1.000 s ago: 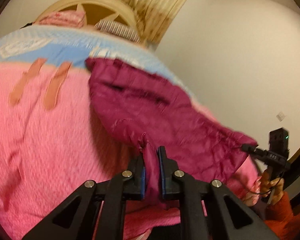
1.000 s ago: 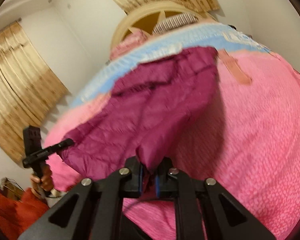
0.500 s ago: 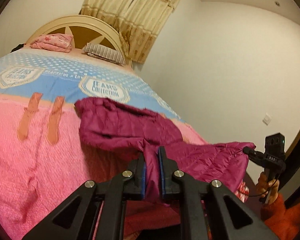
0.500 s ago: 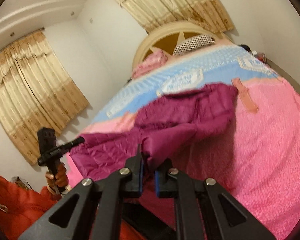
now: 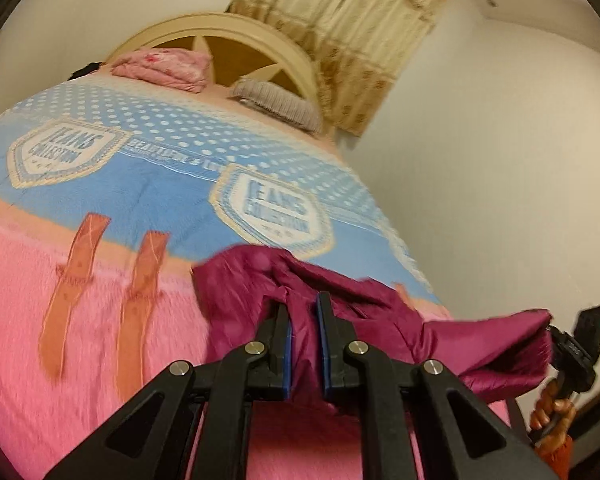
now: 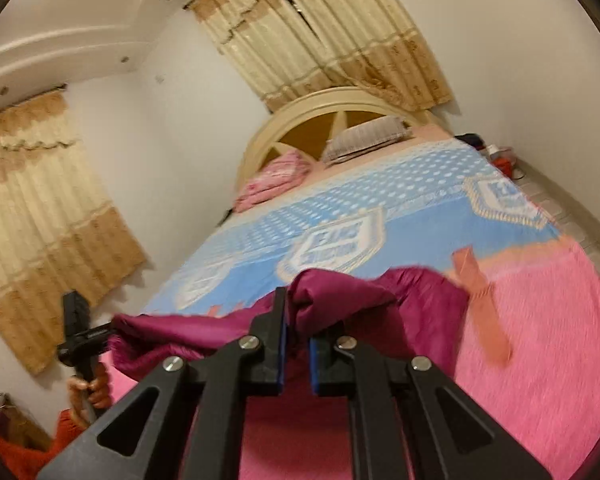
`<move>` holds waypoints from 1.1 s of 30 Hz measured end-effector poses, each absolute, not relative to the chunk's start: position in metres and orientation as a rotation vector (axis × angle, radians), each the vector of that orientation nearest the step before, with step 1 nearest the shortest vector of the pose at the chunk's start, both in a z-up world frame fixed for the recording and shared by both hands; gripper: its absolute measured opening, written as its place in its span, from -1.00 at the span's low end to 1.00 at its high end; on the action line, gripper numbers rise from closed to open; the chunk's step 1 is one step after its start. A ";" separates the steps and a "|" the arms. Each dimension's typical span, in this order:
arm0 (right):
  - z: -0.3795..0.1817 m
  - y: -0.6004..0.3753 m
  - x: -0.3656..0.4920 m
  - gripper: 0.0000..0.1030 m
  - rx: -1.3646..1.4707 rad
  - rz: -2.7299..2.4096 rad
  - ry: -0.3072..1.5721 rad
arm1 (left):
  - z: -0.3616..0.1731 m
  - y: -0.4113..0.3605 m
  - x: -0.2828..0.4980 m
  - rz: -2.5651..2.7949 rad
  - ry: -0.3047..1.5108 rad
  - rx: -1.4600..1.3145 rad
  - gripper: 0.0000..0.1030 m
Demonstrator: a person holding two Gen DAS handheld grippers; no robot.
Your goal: Fold large clothes
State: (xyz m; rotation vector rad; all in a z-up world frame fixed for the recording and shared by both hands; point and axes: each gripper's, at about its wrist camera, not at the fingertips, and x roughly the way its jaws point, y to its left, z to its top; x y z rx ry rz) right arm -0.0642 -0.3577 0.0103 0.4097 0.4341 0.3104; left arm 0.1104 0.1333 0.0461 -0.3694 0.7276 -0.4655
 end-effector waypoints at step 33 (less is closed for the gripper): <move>-0.133 -0.405 0.124 0.82 0.590 -0.027 0.591 | -0.021 0.126 0.247 -0.178 0.857 -0.370 0.35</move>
